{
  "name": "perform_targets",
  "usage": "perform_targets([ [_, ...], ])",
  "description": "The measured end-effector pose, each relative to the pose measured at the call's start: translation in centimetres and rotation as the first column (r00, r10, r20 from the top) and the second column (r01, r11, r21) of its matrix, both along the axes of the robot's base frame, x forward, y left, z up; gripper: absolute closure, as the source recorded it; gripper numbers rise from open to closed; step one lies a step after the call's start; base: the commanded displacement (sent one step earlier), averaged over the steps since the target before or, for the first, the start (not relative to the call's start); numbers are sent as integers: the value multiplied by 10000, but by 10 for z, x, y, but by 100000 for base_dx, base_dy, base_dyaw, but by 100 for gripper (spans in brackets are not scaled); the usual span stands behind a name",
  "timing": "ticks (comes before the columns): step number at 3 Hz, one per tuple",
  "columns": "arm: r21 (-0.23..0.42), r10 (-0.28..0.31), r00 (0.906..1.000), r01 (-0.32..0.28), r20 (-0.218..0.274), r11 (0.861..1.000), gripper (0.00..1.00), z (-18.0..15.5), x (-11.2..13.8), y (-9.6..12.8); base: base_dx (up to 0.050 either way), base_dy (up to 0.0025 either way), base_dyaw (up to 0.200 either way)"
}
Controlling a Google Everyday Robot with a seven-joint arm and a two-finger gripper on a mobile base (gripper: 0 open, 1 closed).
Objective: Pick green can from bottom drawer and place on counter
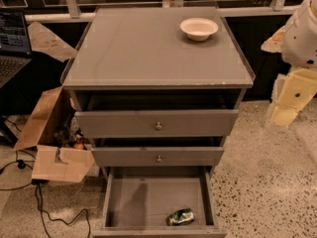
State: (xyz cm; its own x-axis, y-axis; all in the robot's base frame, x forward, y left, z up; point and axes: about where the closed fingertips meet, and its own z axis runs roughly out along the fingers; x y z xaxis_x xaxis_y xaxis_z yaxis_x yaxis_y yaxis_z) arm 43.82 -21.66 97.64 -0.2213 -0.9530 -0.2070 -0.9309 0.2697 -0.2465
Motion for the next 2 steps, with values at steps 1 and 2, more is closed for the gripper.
perform_targets([
  [1, 449, 792, 9968, -794, 77, 9958, 0, -2, -3, 6, 0, 0, 0],
  [2, 1632, 2085, 9775, -2109, 321, 9638, 0, -25, -8, 29, 0, 0, 0],
])
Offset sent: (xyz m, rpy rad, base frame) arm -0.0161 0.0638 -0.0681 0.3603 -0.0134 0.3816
